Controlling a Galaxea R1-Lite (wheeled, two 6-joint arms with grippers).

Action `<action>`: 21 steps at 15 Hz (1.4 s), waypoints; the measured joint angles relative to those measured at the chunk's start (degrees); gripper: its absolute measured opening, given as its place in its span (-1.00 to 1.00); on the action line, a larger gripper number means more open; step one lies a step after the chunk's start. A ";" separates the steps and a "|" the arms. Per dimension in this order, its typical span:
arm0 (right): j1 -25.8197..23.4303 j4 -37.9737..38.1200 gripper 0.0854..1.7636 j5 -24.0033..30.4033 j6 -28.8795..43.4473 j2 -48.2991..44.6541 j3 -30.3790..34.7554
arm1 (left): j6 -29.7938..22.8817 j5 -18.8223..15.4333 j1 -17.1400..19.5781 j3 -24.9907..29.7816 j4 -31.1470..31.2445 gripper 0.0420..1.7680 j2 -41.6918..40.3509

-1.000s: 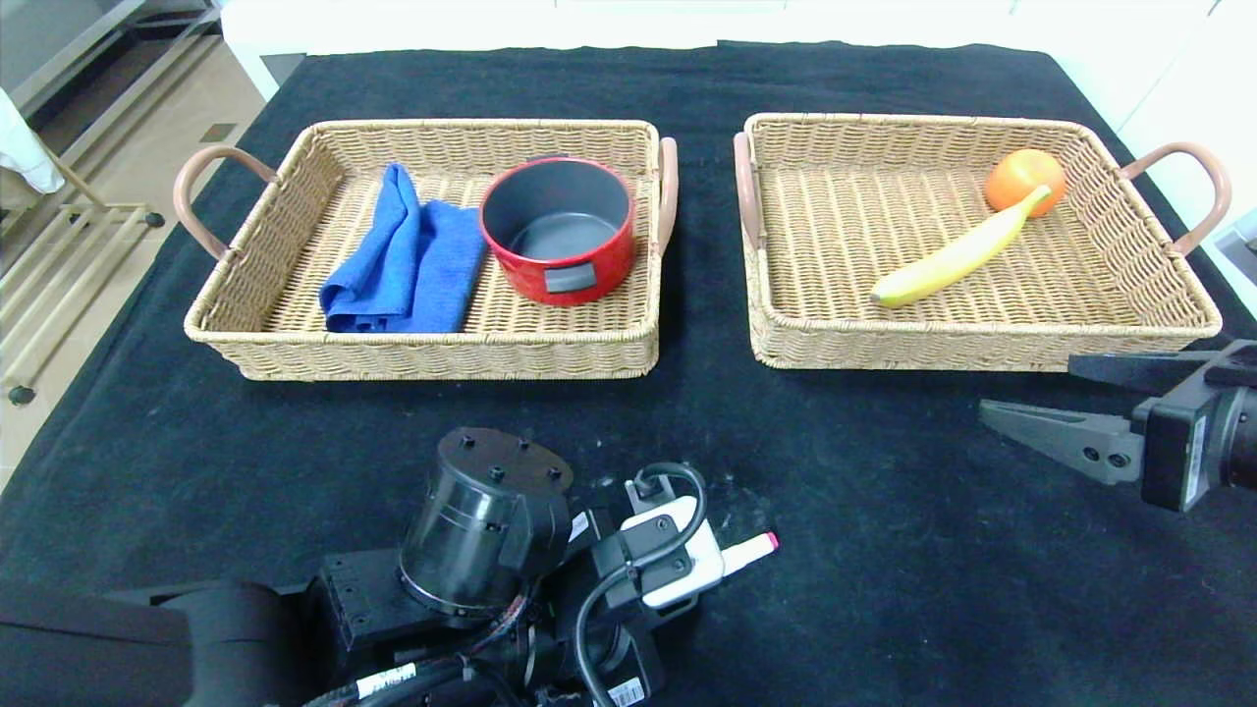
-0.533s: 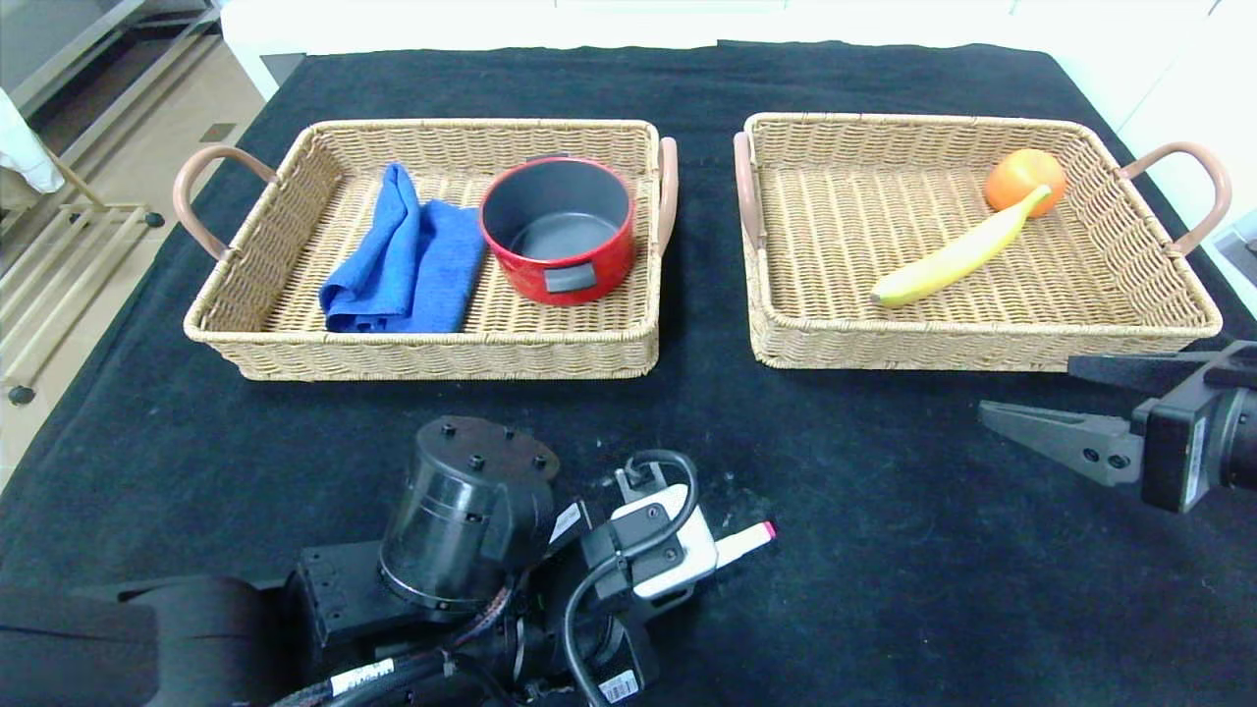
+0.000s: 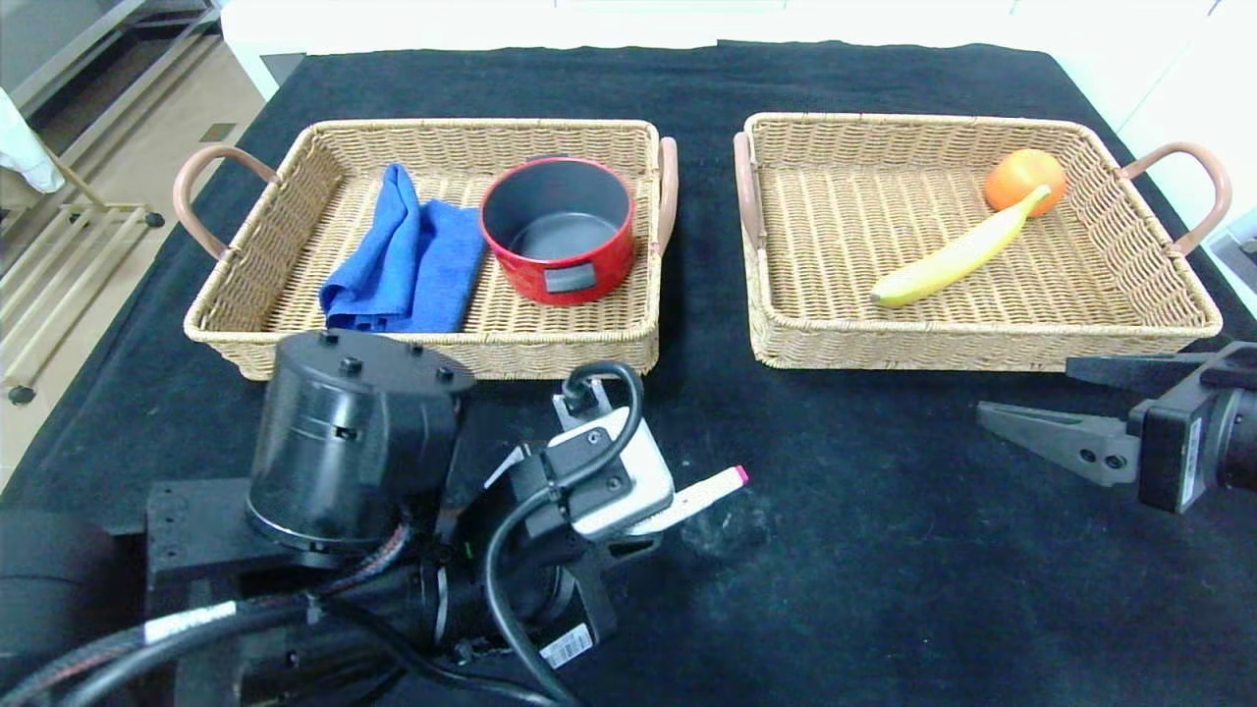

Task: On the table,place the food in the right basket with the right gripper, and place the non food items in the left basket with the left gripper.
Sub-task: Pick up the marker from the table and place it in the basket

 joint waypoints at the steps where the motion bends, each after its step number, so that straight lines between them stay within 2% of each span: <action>1: 0.00 -0.04 0.94 -0.07 -0.02 0.22 -0.09 | -0.02 -0.10 1.19 -1.49 1.93 -0.75 -1.24; 5: 0.00 -0.01 0.94 -0.20 -0.02 1.04 0.09 | -0.13 -0.18 6.40 -7.47 4.08 -0.75 -4.35; 7: 0.00 -0.01 0.94 -0.27 -0.02 1.38 0.11 | -0.55 -0.33 9.26 -10.89 7.86 -0.75 -5.51; 10: 0.04 0.00 0.94 -0.35 -0.02 1.76 0.20 | -2.73 -0.95 14.90 -16.98 10.25 -0.75 -6.38; 16: 0.09 -0.01 0.94 -0.38 -0.02 2.01 0.20 | -11.91 -1.39 27.88 -29.14 13.93 -0.75 -3.28; 21: 0.09 -0.11 0.94 -0.46 -0.02 2.44 0.20 | -17.18 -4.67 37.52 -34.39 13.56 -0.75 1.93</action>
